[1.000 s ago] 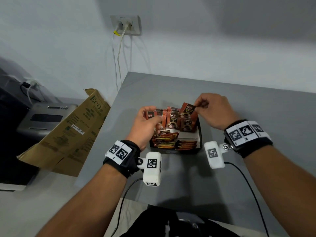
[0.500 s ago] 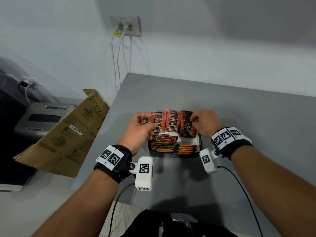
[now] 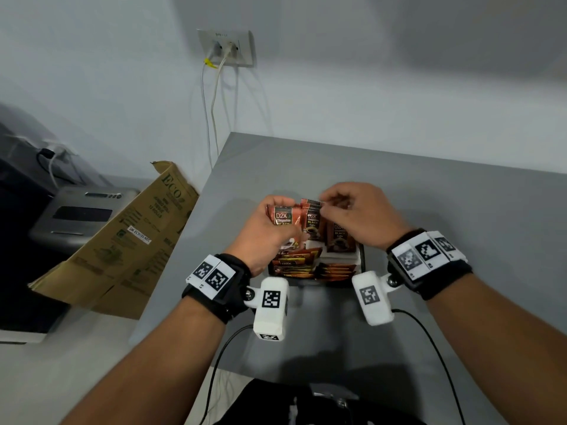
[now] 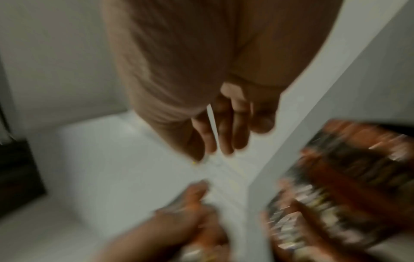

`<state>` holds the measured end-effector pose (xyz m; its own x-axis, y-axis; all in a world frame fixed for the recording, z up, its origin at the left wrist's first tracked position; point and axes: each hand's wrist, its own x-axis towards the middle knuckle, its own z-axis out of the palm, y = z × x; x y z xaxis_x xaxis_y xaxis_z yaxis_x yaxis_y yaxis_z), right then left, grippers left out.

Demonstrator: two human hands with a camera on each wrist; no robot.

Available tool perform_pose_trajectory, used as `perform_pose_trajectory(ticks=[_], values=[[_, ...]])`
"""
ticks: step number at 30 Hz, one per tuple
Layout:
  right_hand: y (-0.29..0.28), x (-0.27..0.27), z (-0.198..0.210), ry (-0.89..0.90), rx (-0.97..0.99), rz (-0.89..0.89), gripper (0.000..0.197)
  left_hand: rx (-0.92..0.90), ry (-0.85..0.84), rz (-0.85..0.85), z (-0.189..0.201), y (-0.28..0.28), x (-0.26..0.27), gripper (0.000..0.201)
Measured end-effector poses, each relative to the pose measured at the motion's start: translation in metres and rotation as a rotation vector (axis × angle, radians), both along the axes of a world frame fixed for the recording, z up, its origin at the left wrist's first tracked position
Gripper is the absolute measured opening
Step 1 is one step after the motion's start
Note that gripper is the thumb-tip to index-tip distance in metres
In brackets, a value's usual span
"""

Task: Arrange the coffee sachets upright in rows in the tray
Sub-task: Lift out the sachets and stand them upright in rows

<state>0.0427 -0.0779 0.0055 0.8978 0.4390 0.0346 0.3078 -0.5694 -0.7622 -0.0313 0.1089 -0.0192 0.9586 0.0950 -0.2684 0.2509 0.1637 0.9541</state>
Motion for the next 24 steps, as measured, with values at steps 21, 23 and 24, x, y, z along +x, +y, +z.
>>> perform_pose_trajectory(ticks=[21, 23, 24], values=[[0.017, 0.026, -0.009, 0.003, -0.273, 0.011, 0.013, 0.099, 0.09, 0.209, -0.002, 0.016, 0.006, 0.04], [0.019, 0.028, -0.023, 0.023, -0.358, 0.045, 0.014, 0.124, 0.096, 0.192, -0.004, 0.019, 0.004, 0.038], [0.021, 0.028, -0.028, 0.035, -0.384, 0.06, 0.012, 0.13, 0.101, 0.183, -0.004, 0.02, 0.002, 0.036]])
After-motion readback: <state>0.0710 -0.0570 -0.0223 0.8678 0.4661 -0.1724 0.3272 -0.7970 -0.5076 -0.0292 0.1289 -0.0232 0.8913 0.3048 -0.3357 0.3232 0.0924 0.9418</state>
